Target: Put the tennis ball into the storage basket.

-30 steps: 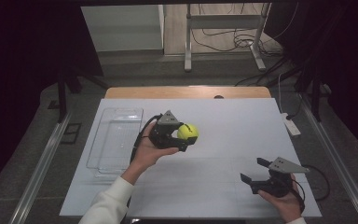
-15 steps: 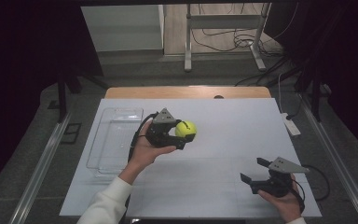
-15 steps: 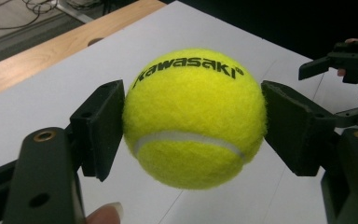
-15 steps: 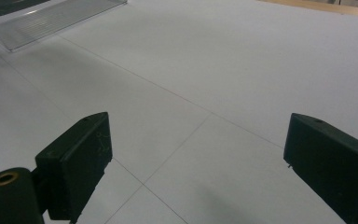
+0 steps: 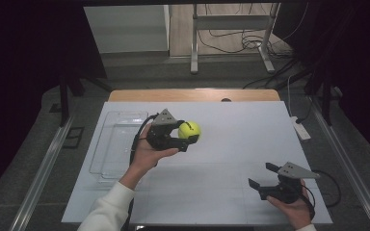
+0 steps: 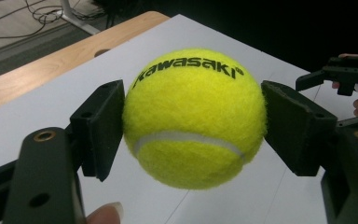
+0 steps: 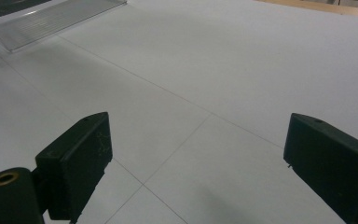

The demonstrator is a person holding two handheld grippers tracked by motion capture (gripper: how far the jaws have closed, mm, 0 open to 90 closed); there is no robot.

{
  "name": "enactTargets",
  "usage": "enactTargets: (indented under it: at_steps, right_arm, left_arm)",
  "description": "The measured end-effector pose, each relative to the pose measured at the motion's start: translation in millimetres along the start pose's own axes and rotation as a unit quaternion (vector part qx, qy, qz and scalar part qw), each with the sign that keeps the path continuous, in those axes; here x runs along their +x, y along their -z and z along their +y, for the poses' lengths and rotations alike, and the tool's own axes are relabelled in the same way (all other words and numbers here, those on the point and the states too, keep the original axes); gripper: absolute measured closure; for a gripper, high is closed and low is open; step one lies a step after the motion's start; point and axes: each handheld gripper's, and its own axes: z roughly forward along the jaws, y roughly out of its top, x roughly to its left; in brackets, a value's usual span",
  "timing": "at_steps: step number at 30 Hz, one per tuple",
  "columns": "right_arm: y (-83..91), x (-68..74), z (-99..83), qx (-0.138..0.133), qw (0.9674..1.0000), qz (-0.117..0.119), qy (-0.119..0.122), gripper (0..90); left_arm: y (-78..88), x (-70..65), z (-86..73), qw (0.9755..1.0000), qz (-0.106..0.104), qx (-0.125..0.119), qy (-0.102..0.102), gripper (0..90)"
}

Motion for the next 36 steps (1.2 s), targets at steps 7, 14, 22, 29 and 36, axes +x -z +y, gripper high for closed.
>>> enactTargets:
  at_steps: [7,14,22,29,36]
  right_arm:
    - [-0.5,0.3,0.1,-0.001,1.0,0.0,-0.001,8.0]
    - [-0.7,0.5,0.2,-0.001,1.0,0.0,-0.002,8.0]
    - [-0.7,0.8,0.4,-0.002,1.0,0.0,-0.002,8.1]
    - [-0.9,0.8,0.7,-0.001,1.0,-0.002,-0.002,8.1]
    - [-0.4,0.9,0.9,-0.003,1.0,-0.001,-0.003,8.1]
  left_arm:
    - [7.4,2.8,1.9,1.0,0.004,-0.009,0.002,26.4]
    - [14.1,5.7,3.1,0.9998,0.008,-0.018,0.004,26.4]
    - [19.4,8.5,2.9,0.9996,0.013,-0.023,0.007,26.4]
    - [23.4,11.8,2.7,0.9995,0.018,-0.026,0.009,26.4]
    - [27.0,14.1,2.9,0.9992,0.026,-0.029,0.011,26.4]
